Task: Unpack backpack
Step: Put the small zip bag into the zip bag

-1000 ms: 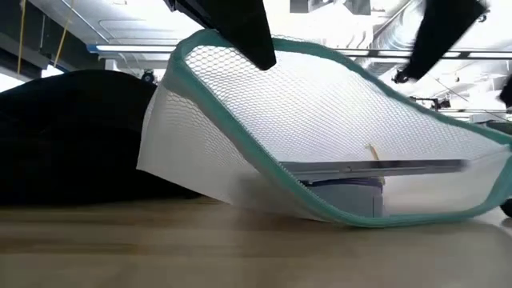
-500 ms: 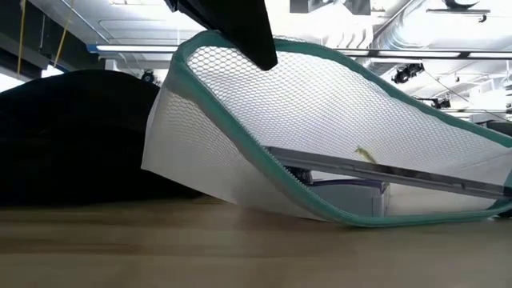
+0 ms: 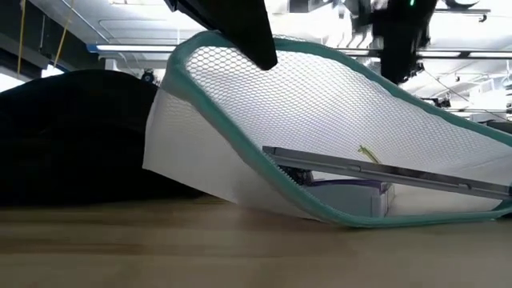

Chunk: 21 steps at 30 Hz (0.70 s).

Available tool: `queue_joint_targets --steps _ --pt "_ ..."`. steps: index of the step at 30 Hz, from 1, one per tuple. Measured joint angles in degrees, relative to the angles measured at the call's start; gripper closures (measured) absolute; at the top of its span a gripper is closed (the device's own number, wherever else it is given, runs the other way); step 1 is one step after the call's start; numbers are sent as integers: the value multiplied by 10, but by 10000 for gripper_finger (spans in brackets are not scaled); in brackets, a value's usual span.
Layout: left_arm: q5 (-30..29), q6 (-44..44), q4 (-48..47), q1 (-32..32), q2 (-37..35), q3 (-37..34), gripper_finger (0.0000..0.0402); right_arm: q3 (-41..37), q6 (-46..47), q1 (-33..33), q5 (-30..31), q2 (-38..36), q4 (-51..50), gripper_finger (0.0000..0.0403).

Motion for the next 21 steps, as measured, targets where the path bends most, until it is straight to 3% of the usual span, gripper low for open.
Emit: queue_joint_targets --steps 7,13,16,21 --pt "11 6 1 -1 1 0 402 -110 -85 -277 4 -30 82 128" --pt "16 20 3 -1 2 0 402 -145 -167 -473 -94 -8 226 128" --pt "16 20 4 -1 3 0 402 -156 -187 -526 -136 22 267 128" --pt "17 20 4 0 3 0 402 -157 -201 -551 -137 89 269 136"
